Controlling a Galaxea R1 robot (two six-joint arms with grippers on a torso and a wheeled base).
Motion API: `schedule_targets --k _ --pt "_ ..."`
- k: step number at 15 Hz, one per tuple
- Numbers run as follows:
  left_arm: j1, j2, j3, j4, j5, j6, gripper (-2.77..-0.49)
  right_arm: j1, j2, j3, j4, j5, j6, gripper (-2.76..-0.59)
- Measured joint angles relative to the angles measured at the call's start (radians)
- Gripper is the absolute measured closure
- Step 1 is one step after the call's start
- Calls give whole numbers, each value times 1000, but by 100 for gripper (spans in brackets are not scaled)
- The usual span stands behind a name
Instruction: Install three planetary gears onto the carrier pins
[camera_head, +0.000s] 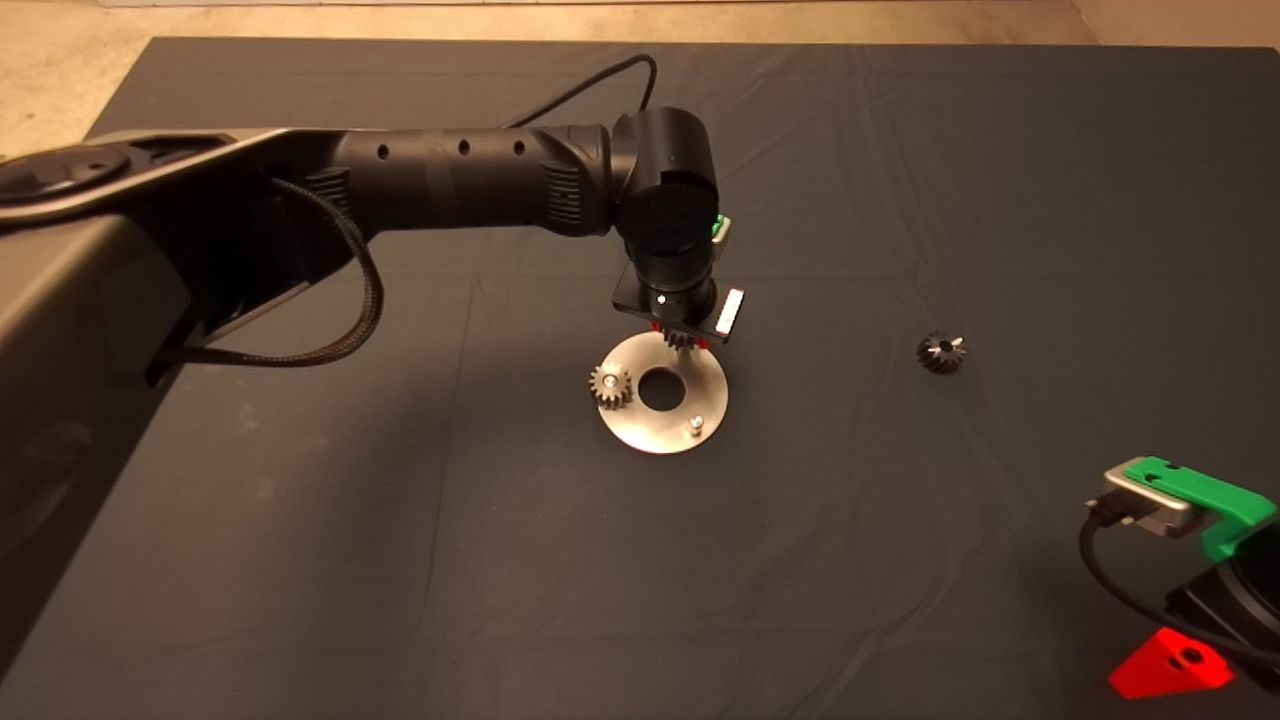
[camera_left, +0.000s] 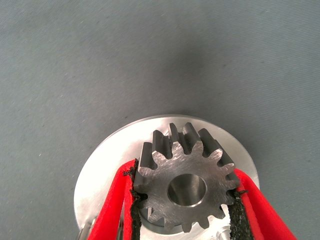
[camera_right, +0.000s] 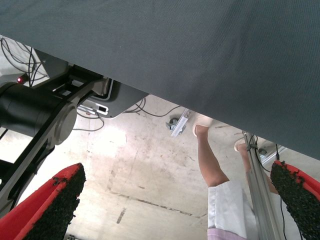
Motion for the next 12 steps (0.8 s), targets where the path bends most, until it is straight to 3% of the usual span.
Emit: schedule_targets --k 3,12 --pt "0 2 -28 1 -8 12 -86 0 -2 0 0 0 0 -275" --pt "8 2 -29 4 -9 15 -86 0 -3 0 0 0 0 -275"
